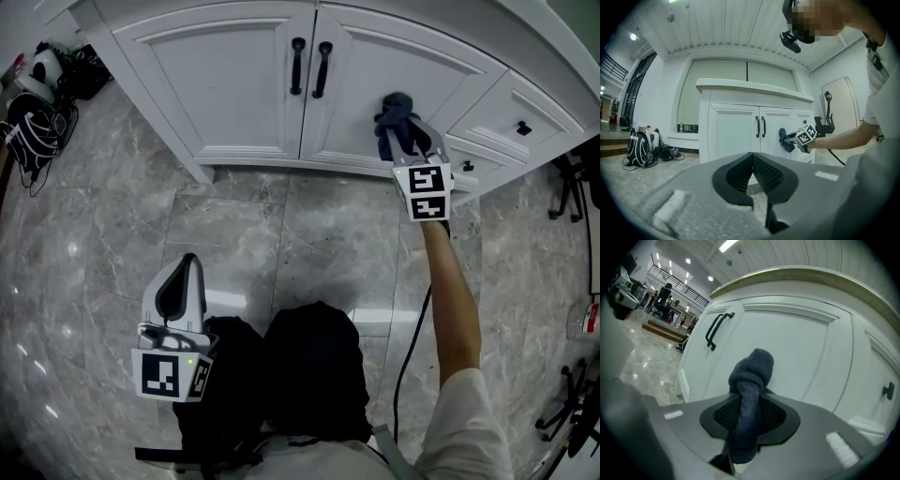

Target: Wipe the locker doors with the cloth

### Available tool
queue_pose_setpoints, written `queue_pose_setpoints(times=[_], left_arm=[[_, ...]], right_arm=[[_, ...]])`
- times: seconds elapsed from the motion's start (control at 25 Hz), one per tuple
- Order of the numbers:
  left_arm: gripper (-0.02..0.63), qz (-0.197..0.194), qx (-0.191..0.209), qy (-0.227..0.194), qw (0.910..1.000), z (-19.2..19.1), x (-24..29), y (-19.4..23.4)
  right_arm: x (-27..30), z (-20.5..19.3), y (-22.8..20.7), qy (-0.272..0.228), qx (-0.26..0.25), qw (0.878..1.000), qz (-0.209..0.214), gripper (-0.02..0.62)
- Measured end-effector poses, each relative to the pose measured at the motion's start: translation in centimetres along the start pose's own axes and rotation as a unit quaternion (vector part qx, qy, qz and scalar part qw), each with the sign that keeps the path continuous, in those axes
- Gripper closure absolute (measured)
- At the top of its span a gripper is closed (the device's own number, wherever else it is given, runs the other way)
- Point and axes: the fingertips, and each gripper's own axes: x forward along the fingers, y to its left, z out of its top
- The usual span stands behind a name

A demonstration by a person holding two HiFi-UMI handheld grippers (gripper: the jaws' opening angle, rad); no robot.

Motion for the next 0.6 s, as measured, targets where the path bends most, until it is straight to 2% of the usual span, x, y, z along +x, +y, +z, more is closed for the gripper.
queue_pose_setpoints(times=[0.36, 0.48, 0.6], left_arm=[[0.604, -0.003, -0.003, -0.001, 1.0, 0.1, 0.1, -0.2], [0.604, -0.006, -0.005, -0.003, 1.0, 0.1, 0.1, -0.2], [0.604, -0.007, -0.005, -0.005, 0.9999, 0.1, 0.0, -0.1]], right_arm=[[-2.3, -3.5, -4.5, 0.035, 0.011, 0.998, -0.053, 0.492], [-2.9, -4.1, -4.2, 0.034, 0.029, 0.996, -0.071, 0.492], [-3.2, -3.8, -1.9, 0.018, 0.036, 0.998, -0.057, 0.491]])
